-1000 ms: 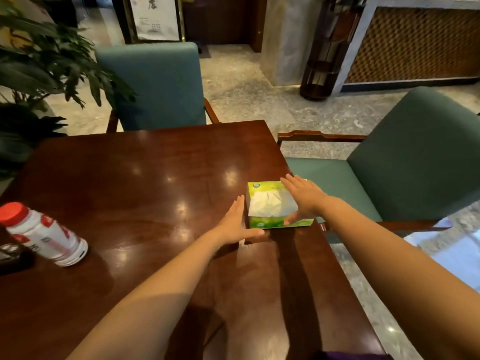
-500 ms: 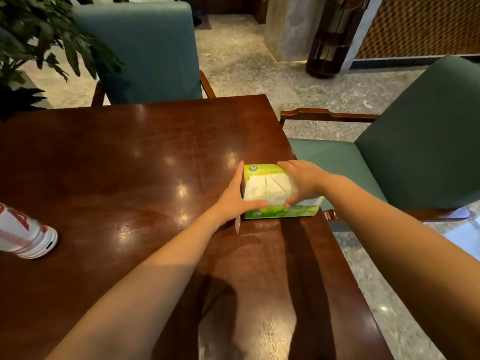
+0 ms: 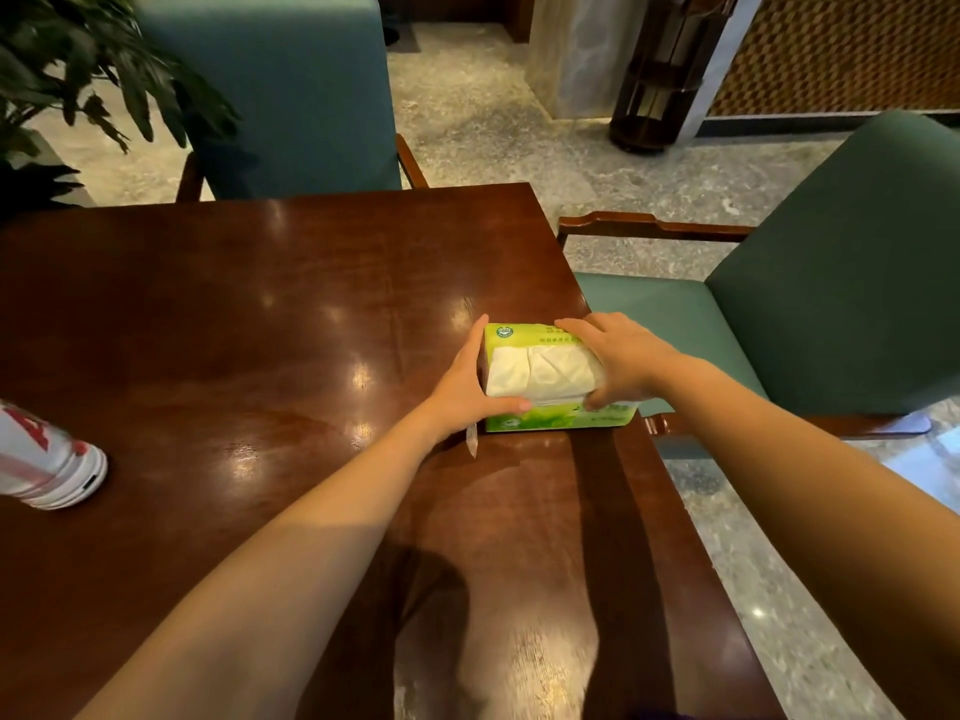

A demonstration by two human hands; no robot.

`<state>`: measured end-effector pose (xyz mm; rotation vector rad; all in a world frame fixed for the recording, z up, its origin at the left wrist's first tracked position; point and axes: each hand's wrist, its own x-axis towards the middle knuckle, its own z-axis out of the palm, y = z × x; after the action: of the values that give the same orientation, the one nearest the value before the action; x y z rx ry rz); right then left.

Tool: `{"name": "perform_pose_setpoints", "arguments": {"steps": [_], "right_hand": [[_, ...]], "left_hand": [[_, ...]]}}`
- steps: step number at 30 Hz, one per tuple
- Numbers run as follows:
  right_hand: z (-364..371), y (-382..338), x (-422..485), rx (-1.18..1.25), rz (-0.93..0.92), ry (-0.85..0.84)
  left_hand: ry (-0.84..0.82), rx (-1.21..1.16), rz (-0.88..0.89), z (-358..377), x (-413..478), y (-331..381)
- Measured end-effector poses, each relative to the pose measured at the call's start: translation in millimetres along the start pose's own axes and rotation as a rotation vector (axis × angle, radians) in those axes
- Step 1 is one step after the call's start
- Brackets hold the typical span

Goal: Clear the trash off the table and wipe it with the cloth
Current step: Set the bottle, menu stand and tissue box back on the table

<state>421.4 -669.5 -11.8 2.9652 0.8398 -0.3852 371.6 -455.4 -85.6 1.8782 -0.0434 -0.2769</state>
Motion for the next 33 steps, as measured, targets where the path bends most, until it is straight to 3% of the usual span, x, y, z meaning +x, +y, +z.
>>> {"name": "perform_pose_setpoints", "arguments": {"steps": [8,23,33], "right_hand": [[-26,-40,-6,0.030,-0.036,0.031],[-30,-264,59,0.100,-0.280,-0.097],[-15,-319,75,0.143,-0.159,-0.125]], "left_hand": [[0.012,-0.083,-0.010,-34,-29,3],[0.268,-0.227,-0.094,-206,-182,-70],[0.220,-0.196,-0.087,-246,-199,-106]]}}
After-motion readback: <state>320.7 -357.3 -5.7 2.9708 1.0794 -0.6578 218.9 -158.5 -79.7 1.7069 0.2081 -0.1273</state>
